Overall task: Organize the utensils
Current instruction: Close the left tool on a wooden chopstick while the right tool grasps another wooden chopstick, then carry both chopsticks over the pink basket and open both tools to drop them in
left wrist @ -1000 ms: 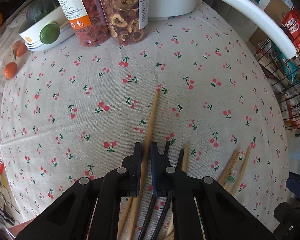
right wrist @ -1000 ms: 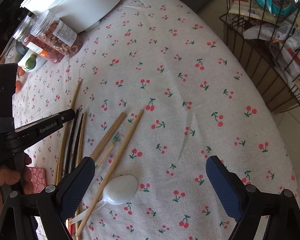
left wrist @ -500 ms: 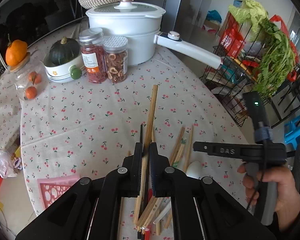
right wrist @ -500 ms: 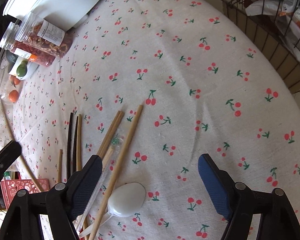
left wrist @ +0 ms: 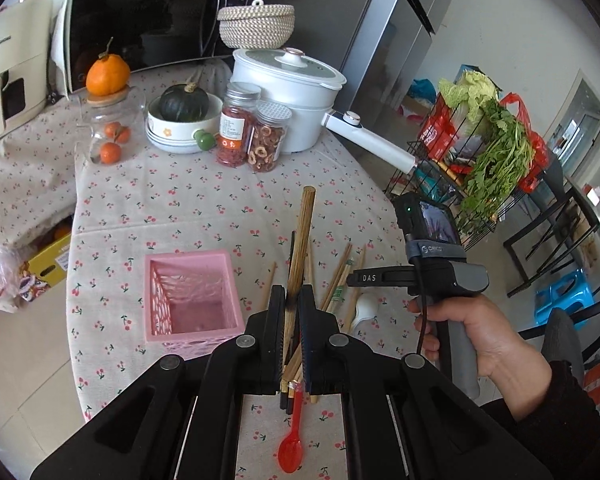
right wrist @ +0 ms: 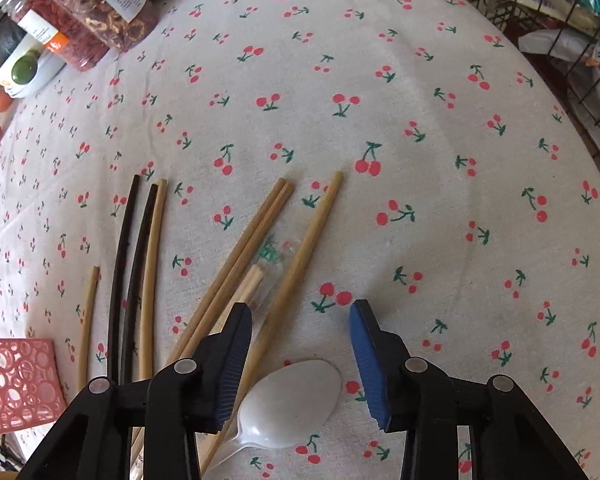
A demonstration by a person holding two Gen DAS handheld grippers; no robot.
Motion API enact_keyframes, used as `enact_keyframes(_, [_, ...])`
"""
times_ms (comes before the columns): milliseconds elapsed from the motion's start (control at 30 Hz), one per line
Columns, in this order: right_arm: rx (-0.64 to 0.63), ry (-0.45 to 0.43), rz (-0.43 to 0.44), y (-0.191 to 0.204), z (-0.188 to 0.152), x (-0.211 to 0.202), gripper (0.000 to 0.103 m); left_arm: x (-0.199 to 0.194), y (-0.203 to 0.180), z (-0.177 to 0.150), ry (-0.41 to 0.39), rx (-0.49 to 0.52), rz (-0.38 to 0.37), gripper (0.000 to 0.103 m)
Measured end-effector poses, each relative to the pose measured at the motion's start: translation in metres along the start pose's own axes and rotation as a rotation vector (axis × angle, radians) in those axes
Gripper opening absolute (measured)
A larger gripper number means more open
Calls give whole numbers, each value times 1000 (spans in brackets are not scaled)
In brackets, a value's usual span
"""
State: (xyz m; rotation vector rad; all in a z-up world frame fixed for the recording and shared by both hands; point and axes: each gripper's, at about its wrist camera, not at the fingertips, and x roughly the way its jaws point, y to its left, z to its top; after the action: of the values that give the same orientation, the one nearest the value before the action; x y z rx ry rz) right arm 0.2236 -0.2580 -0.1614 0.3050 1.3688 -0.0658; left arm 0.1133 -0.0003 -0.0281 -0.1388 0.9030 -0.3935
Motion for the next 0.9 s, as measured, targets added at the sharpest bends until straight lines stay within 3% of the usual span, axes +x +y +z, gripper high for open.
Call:
enact_keyframes(200, [-97,-37,-135,25,-6,6,41,-11,7,-5,-18,-9,-21,6])
enact_keyframes(300, [-121,-63,-147,32,-7,7,18,-15,7,-9,-30,-3,-18,6])
enact_keyframes(367, [-117,-71,-125,32,-6,6,7,-22,6,-10,-50,3,-23,6])
enact_keyframes(533, [-7,-104,7,11,-2,-8,6,-51,6,-12,-129,12,-35,6])
enact_keyframes(733, [9,-235,156,12,-17,-66,6,-90,5,-9,-251,22,-24,6])
enact_keyframes(900, [-57,-387,252,25,-48,-125,6,-121,7,-3,-365,35,30,6])
